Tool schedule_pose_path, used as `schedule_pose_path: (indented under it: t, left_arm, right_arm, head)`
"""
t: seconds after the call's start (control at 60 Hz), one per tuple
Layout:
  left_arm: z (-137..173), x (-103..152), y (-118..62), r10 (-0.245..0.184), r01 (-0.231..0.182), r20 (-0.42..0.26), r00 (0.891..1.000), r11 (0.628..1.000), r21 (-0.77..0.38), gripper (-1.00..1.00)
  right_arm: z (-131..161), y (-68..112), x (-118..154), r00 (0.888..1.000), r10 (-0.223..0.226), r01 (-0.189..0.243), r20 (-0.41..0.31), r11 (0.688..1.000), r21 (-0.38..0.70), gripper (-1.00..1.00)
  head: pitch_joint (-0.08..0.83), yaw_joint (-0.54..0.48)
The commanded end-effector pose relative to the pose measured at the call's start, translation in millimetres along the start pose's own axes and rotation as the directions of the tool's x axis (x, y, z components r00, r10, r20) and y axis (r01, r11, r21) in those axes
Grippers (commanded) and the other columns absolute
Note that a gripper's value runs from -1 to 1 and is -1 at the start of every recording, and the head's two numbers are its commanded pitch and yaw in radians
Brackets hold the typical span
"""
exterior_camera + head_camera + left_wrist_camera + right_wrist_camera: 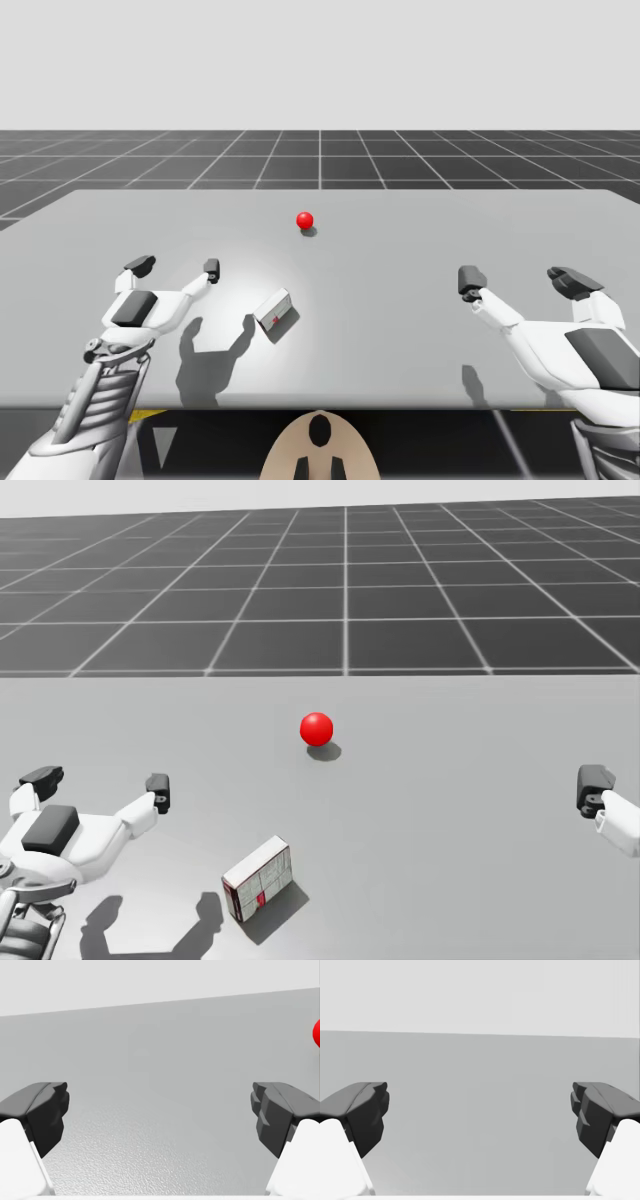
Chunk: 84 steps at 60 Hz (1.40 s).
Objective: Watch the red light. When it turns green, pick up the object.
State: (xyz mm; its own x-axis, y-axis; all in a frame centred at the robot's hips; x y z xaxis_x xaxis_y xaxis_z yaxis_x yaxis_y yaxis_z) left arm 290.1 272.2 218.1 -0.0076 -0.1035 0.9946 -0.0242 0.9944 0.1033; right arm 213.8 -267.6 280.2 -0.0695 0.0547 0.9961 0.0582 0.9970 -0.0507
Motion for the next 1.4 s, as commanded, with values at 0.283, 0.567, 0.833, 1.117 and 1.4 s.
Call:
schedule_pose_path:
  t: [0.283,0.567,0.833,1.117,1.4]
  left_arm:
    - [-0.2,0.0,-0.3,0.0,0.0,-0.002,1.0,1.0,-0.001,-1.0]
    - [-0.4,0.1,-0.2,0.0,0.0,-0.003,1.0,1.0,0.001,-1.0]
    - [0.0,0.2,0.7,0.002,-0.002,-0.003,1.0,1.0,0.006,-1.0]
    - [0.5,3.5,-1.6,0.04,-0.04,0.003,0.999,0.999,-0.027,-1.0]
    - [39.4,33.9,-12.8,0.115,-0.119,-0.033,0.993,0.951,-0.286,-1.0]
  right_arm:
    - [-0.5,-0.1,-0.7,1.0,-0.001,0.001,-0.001,1.0,-0.003,-1.0]
    - [-0.1,-0.5,-0.5,1.0,-0.003,0.003,-0.001,1.0,-0.002,-1.0]
    - [0.1,0.0,-1.4,1.0,-0.006,0.007,-0.005,1.0,0.004,-1.0]
    - [-0.4,0.2,-2.6,1.0,-0.003,0.003,-0.011,1.0,0.006,-1.0]
    - [-0.7,-1.2,-3.4,1.0,0.002,-0.002,-0.015,1.0,-0.001,-1.0]
  head:
    - [0.38,0.05]
    - [0.394,0.09]
    - [0.586,0.17]
    - [0.685,0.19]
    - [0.684,0.19]
